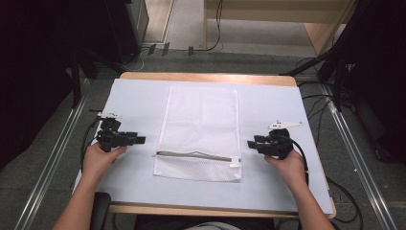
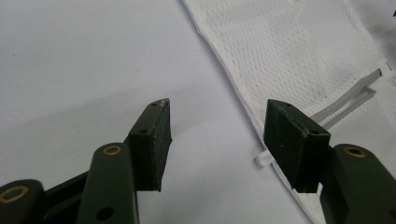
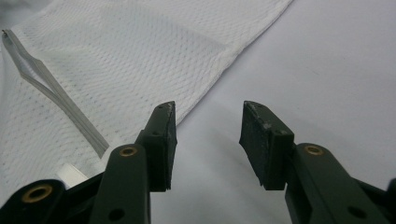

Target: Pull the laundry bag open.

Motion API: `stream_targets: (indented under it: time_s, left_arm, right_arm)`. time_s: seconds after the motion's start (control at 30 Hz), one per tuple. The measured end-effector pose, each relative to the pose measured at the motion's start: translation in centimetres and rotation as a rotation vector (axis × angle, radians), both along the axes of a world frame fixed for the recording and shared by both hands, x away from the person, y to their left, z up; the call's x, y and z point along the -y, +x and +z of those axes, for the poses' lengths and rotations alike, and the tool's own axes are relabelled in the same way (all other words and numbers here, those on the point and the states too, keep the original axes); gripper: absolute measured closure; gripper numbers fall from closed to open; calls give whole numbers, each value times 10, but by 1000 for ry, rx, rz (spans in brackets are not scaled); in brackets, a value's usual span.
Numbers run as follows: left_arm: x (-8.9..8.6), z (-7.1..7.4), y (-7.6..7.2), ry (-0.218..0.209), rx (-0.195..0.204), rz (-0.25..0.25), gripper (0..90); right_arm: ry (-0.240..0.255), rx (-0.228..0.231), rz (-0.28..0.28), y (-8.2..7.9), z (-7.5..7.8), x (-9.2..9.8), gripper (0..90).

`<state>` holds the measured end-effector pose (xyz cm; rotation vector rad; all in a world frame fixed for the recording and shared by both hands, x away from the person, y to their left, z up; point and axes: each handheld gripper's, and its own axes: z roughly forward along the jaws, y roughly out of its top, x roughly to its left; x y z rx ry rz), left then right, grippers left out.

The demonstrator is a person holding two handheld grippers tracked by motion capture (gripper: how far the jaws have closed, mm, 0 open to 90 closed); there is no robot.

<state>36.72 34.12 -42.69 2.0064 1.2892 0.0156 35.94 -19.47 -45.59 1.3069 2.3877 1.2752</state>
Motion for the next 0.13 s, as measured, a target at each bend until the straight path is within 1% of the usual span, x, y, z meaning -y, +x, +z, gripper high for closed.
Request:
stream_targets:
  time_s: [0.07,0.13]
  left_arm:
    - [0,-1,1,9,-2,5,389]
    - [-1,-3,2,15,-2,10,372]
  right_arm:
    - [-2,-2,-1,1,-1,-1,540]
    - [-7,-1,-5,2,-2,-1,489]
